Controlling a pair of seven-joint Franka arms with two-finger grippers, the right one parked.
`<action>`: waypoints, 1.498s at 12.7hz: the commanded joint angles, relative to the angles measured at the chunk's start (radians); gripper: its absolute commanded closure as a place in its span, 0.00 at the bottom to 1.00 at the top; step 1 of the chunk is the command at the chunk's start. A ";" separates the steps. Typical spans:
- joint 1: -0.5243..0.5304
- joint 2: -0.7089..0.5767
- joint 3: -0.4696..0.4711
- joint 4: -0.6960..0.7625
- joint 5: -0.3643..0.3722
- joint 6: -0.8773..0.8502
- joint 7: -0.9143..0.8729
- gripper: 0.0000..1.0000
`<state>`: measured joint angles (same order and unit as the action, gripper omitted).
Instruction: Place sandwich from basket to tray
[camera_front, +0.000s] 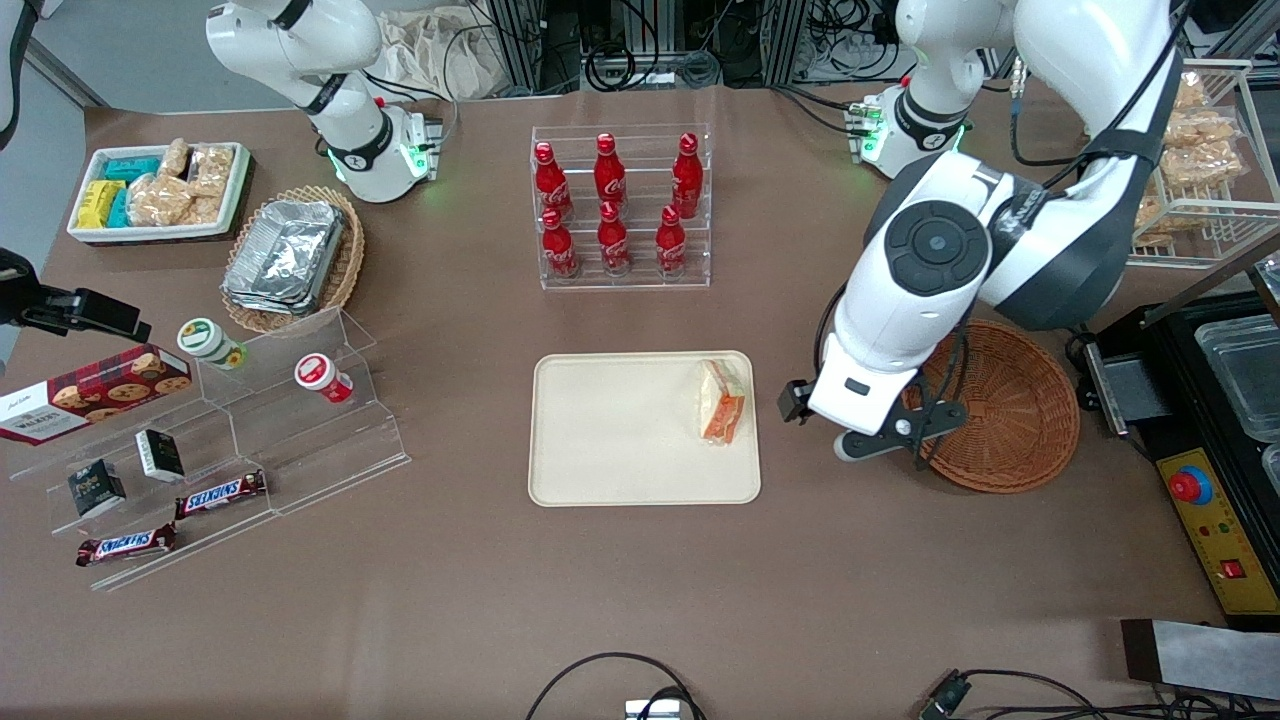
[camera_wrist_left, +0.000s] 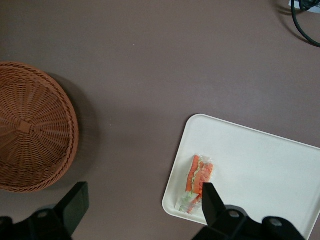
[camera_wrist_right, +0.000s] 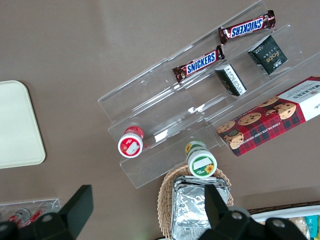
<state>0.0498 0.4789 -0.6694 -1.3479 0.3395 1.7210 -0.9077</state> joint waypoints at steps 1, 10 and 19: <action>0.001 -0.011 0.039 0.041 -0.020 -0.061 0.047 0.00; -0.002 -0.149 0.235 -0.007 -0.180 -0.100 0.314 0.00; -0.002 -0.348 0.500 -0.086 -0.252 -0.185 0.771 0.00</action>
<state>0.0507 0.1872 -0.2130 -1.3946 0.1082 1.5572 -0.2286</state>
